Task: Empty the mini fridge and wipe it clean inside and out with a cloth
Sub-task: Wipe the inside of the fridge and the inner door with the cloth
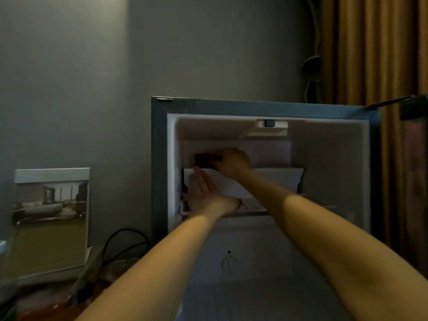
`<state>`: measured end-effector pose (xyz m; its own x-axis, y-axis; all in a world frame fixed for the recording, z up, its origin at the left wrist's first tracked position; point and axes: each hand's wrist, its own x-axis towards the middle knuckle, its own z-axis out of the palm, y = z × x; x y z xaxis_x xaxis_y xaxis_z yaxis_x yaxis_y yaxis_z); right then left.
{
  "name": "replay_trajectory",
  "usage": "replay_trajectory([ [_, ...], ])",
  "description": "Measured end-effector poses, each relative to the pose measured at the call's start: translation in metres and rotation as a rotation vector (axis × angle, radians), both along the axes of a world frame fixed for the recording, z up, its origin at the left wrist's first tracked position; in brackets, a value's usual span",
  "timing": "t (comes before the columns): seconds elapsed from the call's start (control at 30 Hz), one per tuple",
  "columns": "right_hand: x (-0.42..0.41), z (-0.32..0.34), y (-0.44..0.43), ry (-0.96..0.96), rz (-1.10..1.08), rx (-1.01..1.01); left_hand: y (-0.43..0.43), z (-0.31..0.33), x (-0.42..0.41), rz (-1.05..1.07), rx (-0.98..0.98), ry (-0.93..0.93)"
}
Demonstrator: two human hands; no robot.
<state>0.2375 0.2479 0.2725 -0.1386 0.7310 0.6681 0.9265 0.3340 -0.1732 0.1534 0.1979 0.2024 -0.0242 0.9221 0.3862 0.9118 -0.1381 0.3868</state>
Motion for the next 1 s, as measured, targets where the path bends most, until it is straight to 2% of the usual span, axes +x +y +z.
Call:
replay_trajectory([
  [0.13, -0.008, 0.014, 0.002, -0.022, 0.145, -0.118, -0.005, 0.003, -0.001, 0.072, 0.068, 0.006],
  [0.27, -0.003, 0.007, 0.005, 0.108, 0.317, -0.137, 0.000, 0.003, 0.001, 0.137, 0.087, 0.067],
  [0.33, 0.001, 0.006, 0.003, 0.153, 0.338, -0.109, 0.002, 0.003, 0.001, 0.142, 0.094, 0.074],
  [0.43, 0.037, 0.005, 0.000, 0.106, 0.095, -0.037, -0.001, 0.006, 0.001, 0.139, 0.099, 0.091],
  [0.53, 0.107, -0.005, 0.003, 0.209, -0.218, 0.059, -0.005, 0.007, 0.000, 0.135, 0.071, 0.101],
  [0.6, 0.138, -0.009, 0.005, 0.213, -0.401, 0.119, -0.005, 0.007, 0.001, 0.143, 0.070, 0.110],
  [0.7, 0.139, -0.013, 0.009, 0.190, -0.485, 0.221, -0.003, 0.007, 0.001, 0.140, 0.075, 0.104],
  [0.83, 0.133, -0.017, 0.011, 0.413, -0.414, 0.356, -0.004, 0.007, 0.001, 0.135, 0.082, 0.110],
  [0.93, 0.118, -0.006, 0.009, 0.793, -0.354, 0.431, -0.001, 0.008, 0.003, 0.148, 0.091, 0.114],
  [1.0, 0.104, 0.003, 0.012, 0.997, -0.330, 0.339, 0.001, 0.008, 0.004, 0.145, 0.085, 0.107],
])
